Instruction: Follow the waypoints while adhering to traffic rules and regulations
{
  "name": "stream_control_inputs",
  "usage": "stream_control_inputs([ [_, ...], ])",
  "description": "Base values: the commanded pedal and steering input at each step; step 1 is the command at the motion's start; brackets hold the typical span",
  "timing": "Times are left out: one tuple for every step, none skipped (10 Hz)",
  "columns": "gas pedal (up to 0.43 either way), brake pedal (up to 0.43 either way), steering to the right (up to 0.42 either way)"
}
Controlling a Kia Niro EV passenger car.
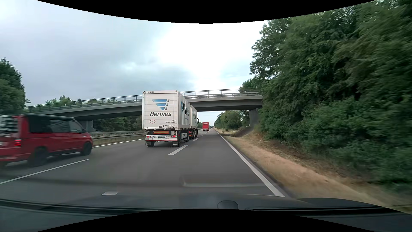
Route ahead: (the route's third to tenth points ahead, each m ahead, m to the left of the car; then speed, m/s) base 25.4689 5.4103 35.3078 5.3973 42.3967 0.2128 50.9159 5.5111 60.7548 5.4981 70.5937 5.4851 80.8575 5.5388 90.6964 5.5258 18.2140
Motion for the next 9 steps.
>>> stream_control_inputs([
  [0.350, 0.000, -0.004],
  [0.350, 0.000, -0.004],
  [0.350, 0.000, -0.004],
  [0.350, 0.000, -0.004],
  [0.350, 0.000, -0.004],
  [0.350, 0.000, -0.004],
  [0.350, 0.000, -0.004],
  [0.350, 0.000, -0.004],
  [0.350, 0.000, -0.004],
])
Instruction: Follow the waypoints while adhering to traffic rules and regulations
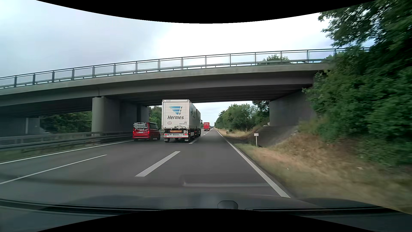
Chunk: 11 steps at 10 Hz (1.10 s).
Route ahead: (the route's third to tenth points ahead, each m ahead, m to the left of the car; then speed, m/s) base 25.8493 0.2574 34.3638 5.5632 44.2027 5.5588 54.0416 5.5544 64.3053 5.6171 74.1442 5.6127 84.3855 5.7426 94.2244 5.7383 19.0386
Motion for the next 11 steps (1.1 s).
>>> stream_control_inputs([
  [0.350, 0.000, -0.004],
  [0.350, 0.000, -0.004],
  [0.350, 0.000, -0.004],
  [0.350, 0.000, -0.004],
  [0.350, 0.000, -0.004],
  [0.358, 0.000, -0.006],
  [0.378, 0.000, -0.006],
  [0.378, 0.000, -0.005],
  [0.378, 0.000, -0.005],
  [0.390, 0.000, -0.005],
  [0.390, 0.000, -0.004],
])
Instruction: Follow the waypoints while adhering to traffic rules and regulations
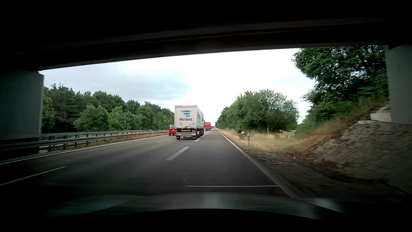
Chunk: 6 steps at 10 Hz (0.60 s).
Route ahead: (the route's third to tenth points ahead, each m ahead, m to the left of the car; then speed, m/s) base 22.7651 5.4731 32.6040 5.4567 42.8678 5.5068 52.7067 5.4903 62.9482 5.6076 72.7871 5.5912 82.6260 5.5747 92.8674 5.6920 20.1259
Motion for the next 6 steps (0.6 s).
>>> stream_control_inputs([
  [0.378, 0.000, -0.002],
  [0.378, 0.000, -0.001],
  [0.378, 0.000, -0.001],
  [0.378, 0.000, -0.001],
  [0.370, 0.000, -0.001],
  [0.370, 0.000, -0.001],
])
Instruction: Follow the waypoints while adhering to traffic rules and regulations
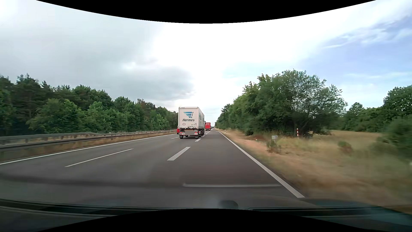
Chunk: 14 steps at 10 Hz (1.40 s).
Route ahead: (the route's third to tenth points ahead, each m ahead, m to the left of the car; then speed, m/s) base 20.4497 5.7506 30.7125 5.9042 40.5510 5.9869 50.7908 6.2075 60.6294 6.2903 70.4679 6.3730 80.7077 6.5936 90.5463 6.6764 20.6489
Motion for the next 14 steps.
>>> stream_control_inputs([
  [0.370, 0.000, -0.001],
  [0.370, 0.000, -0.002],
  [0.370, 0.000, -0.002],
  [0.390, 0.000, -0.002],
  [0.409, 0.000, -0.002],
  [0.429, 0.000, -0.001],
  [0.429, 0.000, -0.001],
  [0.429, 0.000, 0.000],
  [0.429, 0.000, 0.000],
  [0.429, 0.000, -0.001],
  [0.421, 0.000, -0.001],
  [0.421, 0.000, -0.003],
  [0.421, 0.000, -0.003],
  [0.421, 0.000, -0.003],
])
